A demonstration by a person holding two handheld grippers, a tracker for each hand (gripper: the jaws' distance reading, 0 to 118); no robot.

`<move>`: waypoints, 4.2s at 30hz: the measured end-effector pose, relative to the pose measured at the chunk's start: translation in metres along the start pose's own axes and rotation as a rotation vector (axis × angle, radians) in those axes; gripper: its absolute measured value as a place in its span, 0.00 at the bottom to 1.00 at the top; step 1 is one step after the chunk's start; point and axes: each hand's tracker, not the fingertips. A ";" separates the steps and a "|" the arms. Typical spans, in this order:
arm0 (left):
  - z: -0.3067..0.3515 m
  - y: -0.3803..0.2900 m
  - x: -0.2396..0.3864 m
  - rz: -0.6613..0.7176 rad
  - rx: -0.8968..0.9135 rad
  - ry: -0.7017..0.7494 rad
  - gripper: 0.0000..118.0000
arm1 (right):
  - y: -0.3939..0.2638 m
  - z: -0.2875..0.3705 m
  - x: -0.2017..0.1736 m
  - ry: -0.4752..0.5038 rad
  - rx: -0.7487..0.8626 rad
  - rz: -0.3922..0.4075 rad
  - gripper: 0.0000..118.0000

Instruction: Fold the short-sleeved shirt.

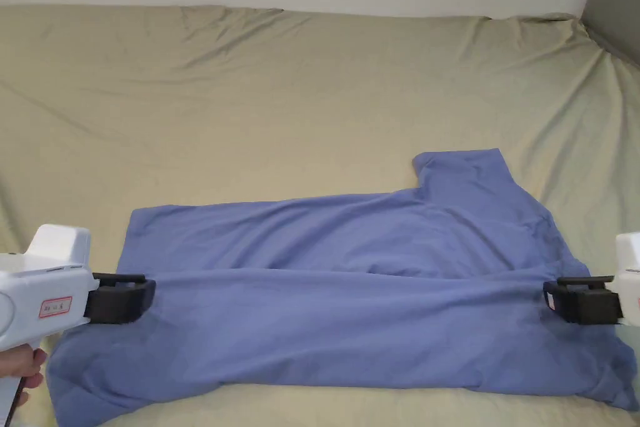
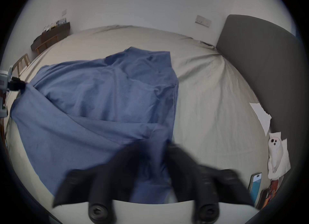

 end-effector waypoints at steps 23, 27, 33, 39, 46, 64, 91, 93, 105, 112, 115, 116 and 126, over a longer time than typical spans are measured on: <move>0.081 -0.121 0.036 0.002 0.024 0.074 0.10 | -0.155 0.233 -0.088 0.160 0.293 0.055 0.01; 0.041 -0.102 0.032 0.005 -0.110 0.093 1.00 | -0.155 0.236 -0.090 0.169 0.286 0.068 0.01; 0.028 -0.082 0.030 0.006 -0.079 0.070 0.79 | -0.155 0.228 -0.092 0.175 0.256 0.092 0.01; 0.038 -0.078 0.040 -0.042 -0.064 0.119 0.17 | -0.152 0.215 -0.084 0.186 0.217 0.101 0.02; 0.084 -0.073 0.031 0.009 0.038 0.050 0.03 | -0.126 0.158 -0.053 0.096 0.141 0.135 0.02; 0.107 -0.062 0.062 -0.048 0.057 0.013 0.02 | -0.082 0.034 -0.004 0.162 -0.078 -0.080 0.58; 0.162 -0.165 0.021 0.080 -0.067 -0.101 0.02 | -0.191 0.165 -0.020 0.139 -0.077 -0.031 0.14; 0.167 -0.168 0.024 0.083 -0.068 -0.085 0.17 | -0.191 0.173 -0.018 0.070 -0.047 -0.015 0.43; 0.245 -0.100 0.053 0.155 0.397 0.007 0.00 | -0.135 0.270 -0.061 0.074 0.466 -0.094 0.04; 0.132 0.003 0.027 0.126 0.233 -0.014 0.00 | -0.098 0.262 -0.094 0.184 0.481 0.001 0.03; 0.059 0.034 0.011 0.094 0.097 0.019 0.12 | -0.089 0.257 -0.103 0.205 0.472 0.021 0.03; 0.038 0.037 0.007 0.091 0.043 0.030 0.22 | -0.088 0.255 -0.104 0.215 0.467 0.026 0.03; -0.059 0.001 0.011 0.053 -0.209 0.110 0.84 | -0.091 0.226 -0.097 0.209 0.391 0.057 0.03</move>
